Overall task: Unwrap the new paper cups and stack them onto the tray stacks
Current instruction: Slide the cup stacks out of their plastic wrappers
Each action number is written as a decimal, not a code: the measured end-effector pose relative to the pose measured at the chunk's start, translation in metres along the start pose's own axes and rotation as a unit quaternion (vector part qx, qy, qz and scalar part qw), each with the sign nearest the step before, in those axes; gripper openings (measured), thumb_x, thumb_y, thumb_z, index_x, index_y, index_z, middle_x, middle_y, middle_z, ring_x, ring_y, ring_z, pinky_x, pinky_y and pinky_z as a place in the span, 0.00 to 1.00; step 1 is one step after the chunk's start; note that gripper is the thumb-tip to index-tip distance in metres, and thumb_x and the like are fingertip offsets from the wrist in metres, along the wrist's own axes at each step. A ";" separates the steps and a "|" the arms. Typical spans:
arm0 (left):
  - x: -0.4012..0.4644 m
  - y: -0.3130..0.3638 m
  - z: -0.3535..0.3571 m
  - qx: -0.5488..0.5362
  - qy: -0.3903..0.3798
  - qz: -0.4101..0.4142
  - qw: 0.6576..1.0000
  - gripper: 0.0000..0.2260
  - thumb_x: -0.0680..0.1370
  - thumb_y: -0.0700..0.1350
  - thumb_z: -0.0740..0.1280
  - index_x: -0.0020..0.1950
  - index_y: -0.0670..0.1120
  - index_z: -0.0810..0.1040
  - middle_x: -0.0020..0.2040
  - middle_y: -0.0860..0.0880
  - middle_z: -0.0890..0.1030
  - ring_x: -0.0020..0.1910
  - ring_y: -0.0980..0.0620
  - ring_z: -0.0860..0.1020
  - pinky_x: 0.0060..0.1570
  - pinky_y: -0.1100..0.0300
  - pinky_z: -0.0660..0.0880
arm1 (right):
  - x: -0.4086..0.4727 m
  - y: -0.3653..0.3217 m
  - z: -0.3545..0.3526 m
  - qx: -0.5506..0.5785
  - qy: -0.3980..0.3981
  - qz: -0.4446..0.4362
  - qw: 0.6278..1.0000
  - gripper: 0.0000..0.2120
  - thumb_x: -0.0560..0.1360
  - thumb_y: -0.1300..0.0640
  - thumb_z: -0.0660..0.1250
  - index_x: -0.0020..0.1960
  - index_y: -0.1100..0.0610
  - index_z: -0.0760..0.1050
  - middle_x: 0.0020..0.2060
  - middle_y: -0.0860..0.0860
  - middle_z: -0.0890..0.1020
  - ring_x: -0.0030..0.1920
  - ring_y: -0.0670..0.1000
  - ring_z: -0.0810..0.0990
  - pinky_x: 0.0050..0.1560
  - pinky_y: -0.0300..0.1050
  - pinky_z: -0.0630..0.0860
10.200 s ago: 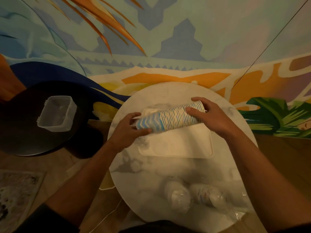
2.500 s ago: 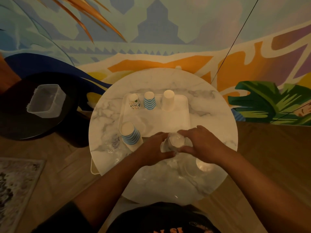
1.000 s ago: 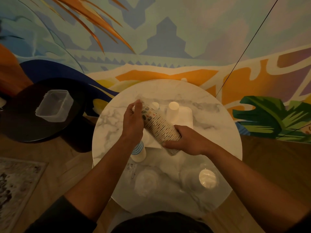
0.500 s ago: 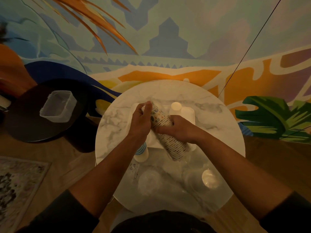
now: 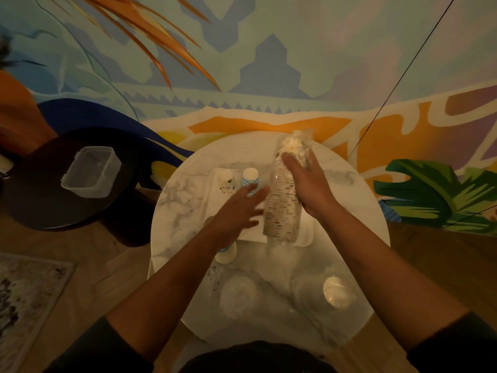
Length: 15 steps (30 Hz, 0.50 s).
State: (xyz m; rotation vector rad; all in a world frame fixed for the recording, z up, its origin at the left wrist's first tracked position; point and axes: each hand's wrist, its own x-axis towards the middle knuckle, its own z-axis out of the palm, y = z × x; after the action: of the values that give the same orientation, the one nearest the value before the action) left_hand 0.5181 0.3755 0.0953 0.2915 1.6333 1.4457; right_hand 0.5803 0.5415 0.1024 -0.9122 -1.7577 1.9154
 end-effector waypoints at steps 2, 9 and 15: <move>-0.007 -0.012 0.003 0.029 -0.052 -0.022 0.998 0.25 0.76 0.62 0.69 0.69 0.51 0.73 0.59 0.50 0.84 0.56 0.46 0.84 0.60 0.47 0.79 | 0.003 -0.001 -0.001 0.060 0.049 0.004 0.997 0.29 0.76 0.42 0.71 0.73 0.48 0.67 0.61 0.47 0.82 0.58 0.48 0.83 0.58 0.51 0.82; -0.006 -0.024 0.008 0.016 -0.030 0.015 0.999 0.13 0.80 0.49 0.71 0.62 0.50 0.76 0.57 0.45 0.84 0.56 0.39 0.83 0.58 0.42 0.80 | 0.006 0.006 0.004 0.150 0.133 0.027 0.979 0.30 0.76 0.42 0.68 0.75 0.47 0.64 0.62 0.51 0.80 0.59 0.52 0.82 0.57 0.57 0.82; -0.001 -0.020 -0.004 -0.026 0.030 0.048 0.998 0.24 0.77 0.42 0.73 0.70 0.46 0.68 0.62 0.46 0.81 0.58 0.44 0.82 0.53 0.46 0.83 | 0.010 0.012 -0.005 0.171 0.163 0.045 0.971 0.32 0.75 0.51 0.73 0.73 0.54 0.61 0.62 0.55 0.78 0.59 0.55 0.82 0.58 0.58 0.82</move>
State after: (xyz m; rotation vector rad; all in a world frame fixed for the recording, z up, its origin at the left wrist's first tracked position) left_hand 0.5227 0.3664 0.0778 0.3021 1.6466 1.5797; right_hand 0.5786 0.5501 0.0891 -1.1119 -1.1736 1.9124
